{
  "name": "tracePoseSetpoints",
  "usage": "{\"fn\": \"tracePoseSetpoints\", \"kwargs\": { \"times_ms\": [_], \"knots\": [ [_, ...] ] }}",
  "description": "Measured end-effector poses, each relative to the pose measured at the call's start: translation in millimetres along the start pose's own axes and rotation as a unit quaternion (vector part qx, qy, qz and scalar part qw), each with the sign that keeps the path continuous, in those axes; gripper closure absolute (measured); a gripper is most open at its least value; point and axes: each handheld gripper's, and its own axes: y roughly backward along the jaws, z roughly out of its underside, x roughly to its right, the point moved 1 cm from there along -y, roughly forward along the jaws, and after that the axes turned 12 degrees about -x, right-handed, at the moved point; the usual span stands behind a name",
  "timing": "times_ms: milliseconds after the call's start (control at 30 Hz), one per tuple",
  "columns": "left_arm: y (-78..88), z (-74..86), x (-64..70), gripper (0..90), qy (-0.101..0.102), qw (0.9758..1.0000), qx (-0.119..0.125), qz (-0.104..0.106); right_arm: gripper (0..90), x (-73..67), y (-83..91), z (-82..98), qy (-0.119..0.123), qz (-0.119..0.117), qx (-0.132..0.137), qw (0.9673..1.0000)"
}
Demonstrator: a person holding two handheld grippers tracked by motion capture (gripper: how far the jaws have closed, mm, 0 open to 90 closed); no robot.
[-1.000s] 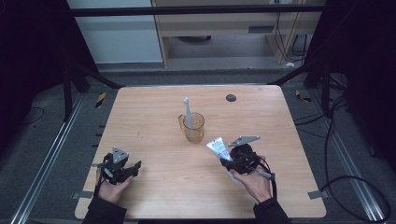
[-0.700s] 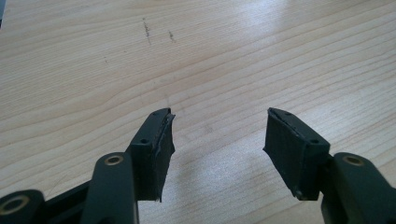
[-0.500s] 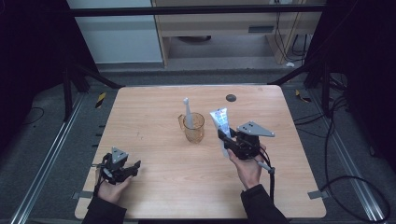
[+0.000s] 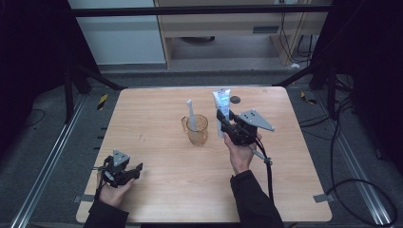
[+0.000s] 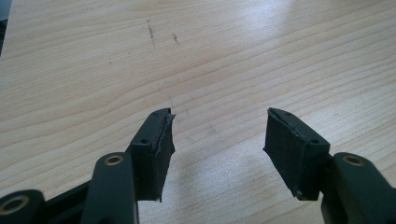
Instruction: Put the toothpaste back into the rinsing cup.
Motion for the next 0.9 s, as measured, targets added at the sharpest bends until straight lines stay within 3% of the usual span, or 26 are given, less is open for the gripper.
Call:
{"fn": "tracePoseSetpoints", "kwargs": {
  "times_ms": [500, 900],
  "knots": [
    [-0.2, -0.3, -1.3, 40.6, 0.003, 1.0, 0.002, -0.003, 67.0, 2.5, -37.0, -6.3, -0.024, 0.029, 0.04, 0.9985],
    [0.1, -0.2, -1.6, 40.6, 0.004, 1.0, 0.003, -0.004, 67.1, -6.1, -57.8, -9.8, -0.032, 0.021, 0.062, 0.9973]
  ]
}}
